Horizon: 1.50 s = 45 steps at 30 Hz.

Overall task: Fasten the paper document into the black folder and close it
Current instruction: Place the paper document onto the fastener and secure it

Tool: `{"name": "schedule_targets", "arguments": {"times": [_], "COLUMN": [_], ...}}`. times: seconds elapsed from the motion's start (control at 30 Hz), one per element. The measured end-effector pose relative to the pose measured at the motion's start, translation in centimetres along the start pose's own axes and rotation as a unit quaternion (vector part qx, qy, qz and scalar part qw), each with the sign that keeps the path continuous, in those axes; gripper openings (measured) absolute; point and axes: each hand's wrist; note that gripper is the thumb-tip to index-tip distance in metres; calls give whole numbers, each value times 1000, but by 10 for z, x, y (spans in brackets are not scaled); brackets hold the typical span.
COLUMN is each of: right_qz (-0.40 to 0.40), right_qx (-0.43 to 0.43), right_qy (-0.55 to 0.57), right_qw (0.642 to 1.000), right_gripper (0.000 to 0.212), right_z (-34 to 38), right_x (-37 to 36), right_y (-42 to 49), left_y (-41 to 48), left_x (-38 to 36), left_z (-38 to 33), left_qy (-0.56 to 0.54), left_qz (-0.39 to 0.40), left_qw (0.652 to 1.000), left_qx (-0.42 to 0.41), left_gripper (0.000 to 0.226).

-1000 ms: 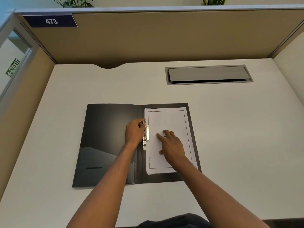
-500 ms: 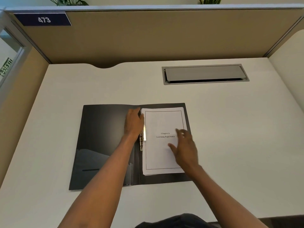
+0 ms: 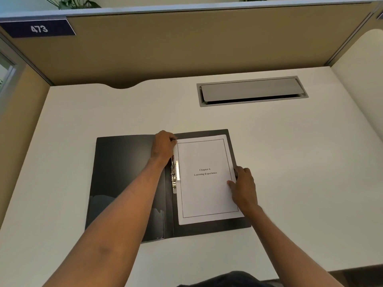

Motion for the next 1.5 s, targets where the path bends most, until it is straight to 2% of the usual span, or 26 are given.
{"name": "schedule_targets", "arguments": {"times": [0.23, 0.53, 0.6, 0.67, 0.77, 0.87, 1.0, 1.23, 1.5], "right_qz": [-27, -21, -40, -62, 5, 64, 89, 97, 111], "right_qx": [18, 30, 48, 114, 236, 286, 289, 287, 289], "right_qy": [29, 42, 12, -55, -122, -183, -216, -234, -239], "right_qw": [999, 998, 998, 990, 964, 938, 928, 924, 920], "right_gripper": [46, 52, 54, 59, 65, 63, 55, 55, 56], "right_z": [-6, -13, -11, -3, 16, 27, 23, 25, 27], "right_x": [-4, -5, -5, -4, -16, -36, -44, -45, -45], "right_y": [-1, -6, -8, -14, -31, -45, -46, -45, -44], "left_y": [-4, -2, -3, -3, -4, -5, -6, -24, -47], "left_x": [-1, -1, -1, 0, 0, 0, 2, 7, 8], "left_z": [4, 3, 3, 2, 2, 2, 1, 8, 16], "left_qy": [-17, -6, -5, -7, -6, -5, -1, -1, -25], "left_qz": [-21, -12, -12, -12, -15, -16, -16, -38, 17], "left_qw": [1000, 1000, 1000, 1000, 1000, 1000, 1000, 999, 1000], "left_qx": [5, -3, -3, -2, -4, -7, -15, -8, 7], "left_gripper": [14, 14, 14, 14, 14, 14, 14, 10, 8]}}
Point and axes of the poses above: each hand's wrist, its own y-axis towards the middle knuckle, its own x-axis out of the back of the hand, z = x × y, and after that the axes turned 6 degrees about -z, right-handed
